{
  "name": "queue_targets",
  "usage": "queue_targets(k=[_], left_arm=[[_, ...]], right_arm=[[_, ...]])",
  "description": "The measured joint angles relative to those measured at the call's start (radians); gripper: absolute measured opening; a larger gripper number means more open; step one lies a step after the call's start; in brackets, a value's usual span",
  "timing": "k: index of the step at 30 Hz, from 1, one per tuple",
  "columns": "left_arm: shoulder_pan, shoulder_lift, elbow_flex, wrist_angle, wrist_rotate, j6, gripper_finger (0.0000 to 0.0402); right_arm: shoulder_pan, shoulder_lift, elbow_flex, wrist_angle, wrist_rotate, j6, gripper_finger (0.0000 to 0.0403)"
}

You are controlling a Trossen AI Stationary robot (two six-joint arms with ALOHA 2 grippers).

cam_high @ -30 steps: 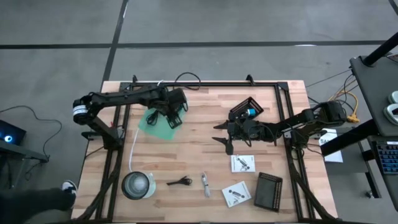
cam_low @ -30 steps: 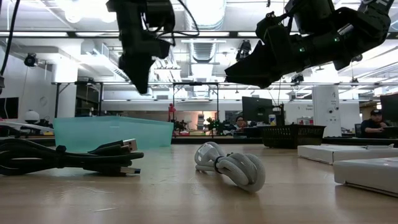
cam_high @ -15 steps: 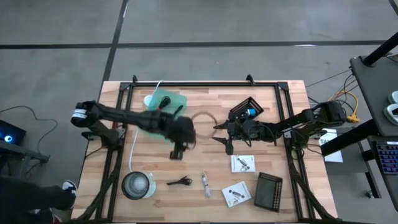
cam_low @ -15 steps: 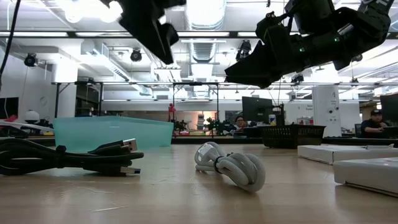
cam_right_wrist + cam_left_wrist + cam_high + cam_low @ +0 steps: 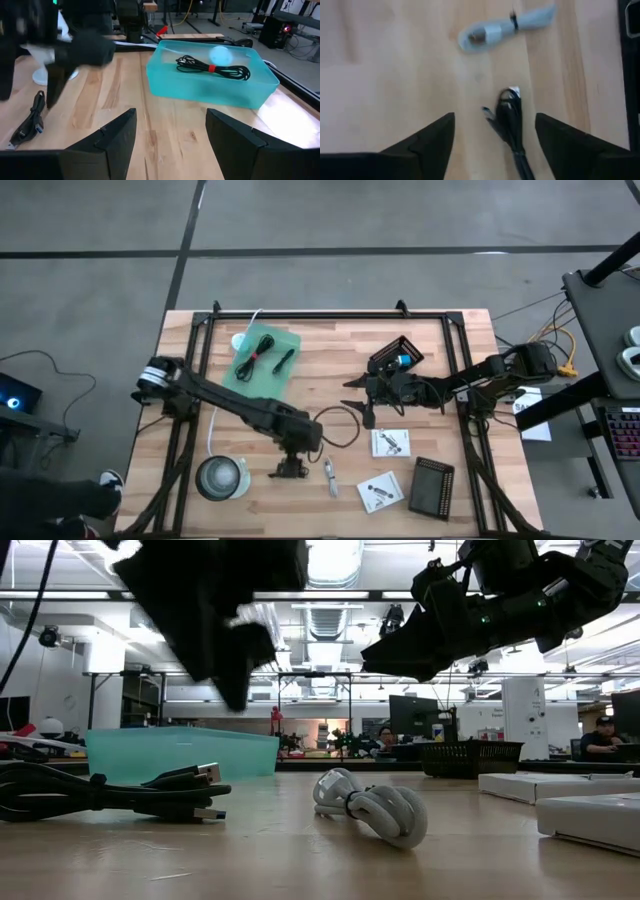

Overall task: Pick and place items into bin
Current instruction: Put the black charger cable into the light blue bin

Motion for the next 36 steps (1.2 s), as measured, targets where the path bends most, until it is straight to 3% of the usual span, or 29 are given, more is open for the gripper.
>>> queue_targets(k=[5, 18, 36], left_arm=[[-0.002, 0.049, -0.001, -0.028, 0.01, -0.033, 0.0286], [-0.019, 0.073, -0.005, -0.058, 0.01, -0.212, 0.0288], [-0.018, 0.182, -0.001, -0.039, 0.01, -0.216, 0.0287]], right_arm=[[0.0, 0.0, 0.0, 0.002, 0.0, 0.0, 0.0224], [0.0, 0.0, 0.0, -0.004, 0.0, -0.001, 0.0224], [0.0, 0.0, 0.0, -0.005, 0.0, -0.001, 0.0224]])
